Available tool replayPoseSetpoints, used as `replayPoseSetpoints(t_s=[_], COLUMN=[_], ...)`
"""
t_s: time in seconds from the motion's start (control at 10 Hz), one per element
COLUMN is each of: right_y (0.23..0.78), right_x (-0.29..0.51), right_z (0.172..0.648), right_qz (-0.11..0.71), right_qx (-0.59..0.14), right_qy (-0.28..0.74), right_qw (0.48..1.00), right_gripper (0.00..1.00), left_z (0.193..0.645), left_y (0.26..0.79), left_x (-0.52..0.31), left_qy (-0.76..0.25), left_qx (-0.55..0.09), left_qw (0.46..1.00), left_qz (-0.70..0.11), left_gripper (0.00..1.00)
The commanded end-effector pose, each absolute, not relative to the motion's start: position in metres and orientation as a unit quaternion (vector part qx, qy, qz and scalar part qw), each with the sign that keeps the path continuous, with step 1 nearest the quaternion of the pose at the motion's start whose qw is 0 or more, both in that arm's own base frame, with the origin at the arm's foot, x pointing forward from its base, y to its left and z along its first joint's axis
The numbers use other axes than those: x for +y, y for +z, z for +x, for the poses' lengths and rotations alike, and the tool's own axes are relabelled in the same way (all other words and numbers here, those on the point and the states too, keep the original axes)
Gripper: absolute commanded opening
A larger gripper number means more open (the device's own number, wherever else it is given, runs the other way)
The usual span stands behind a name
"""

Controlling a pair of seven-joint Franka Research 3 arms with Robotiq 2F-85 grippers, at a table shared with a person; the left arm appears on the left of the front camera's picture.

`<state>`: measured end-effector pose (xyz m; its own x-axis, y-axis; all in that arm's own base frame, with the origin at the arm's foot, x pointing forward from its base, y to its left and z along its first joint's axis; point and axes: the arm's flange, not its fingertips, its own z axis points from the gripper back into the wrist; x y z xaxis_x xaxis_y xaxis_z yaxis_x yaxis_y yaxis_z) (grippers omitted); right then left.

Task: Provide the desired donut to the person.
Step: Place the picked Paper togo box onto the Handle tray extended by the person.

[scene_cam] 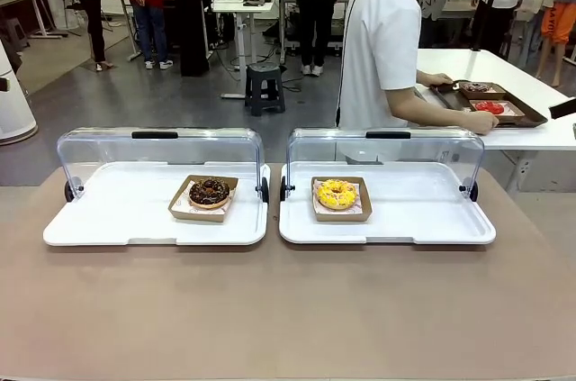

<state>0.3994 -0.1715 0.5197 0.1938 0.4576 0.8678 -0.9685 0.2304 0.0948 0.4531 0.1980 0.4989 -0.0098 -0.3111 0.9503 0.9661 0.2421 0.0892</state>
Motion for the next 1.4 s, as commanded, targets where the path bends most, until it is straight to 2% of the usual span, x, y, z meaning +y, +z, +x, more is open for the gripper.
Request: replayPoseSetpoints(t_s=[0.0,1.3], right_y=[0.5204,0.5204], right_x=[-0.1703,-0.1703], right_z=[0.3993,0.3993], right_qz=[0.347,0.347], right_qx=[-0.372,-0.372], right_qy=[0.517,0.517], right_qw=[0.689,0.689], right_gripper=[1.00,1.00], left_z=[0.4541,0.4541], left_y=[0.4999,0.4999], left_x=[0.1988,0.1988], left_qy=[-0.515,-0.515], left_qx=[-0.494,-0.494], left_qw=[0.618,0.618], left_qz=[-0.330,-0.330], left_gripper=[1.00,1.00])
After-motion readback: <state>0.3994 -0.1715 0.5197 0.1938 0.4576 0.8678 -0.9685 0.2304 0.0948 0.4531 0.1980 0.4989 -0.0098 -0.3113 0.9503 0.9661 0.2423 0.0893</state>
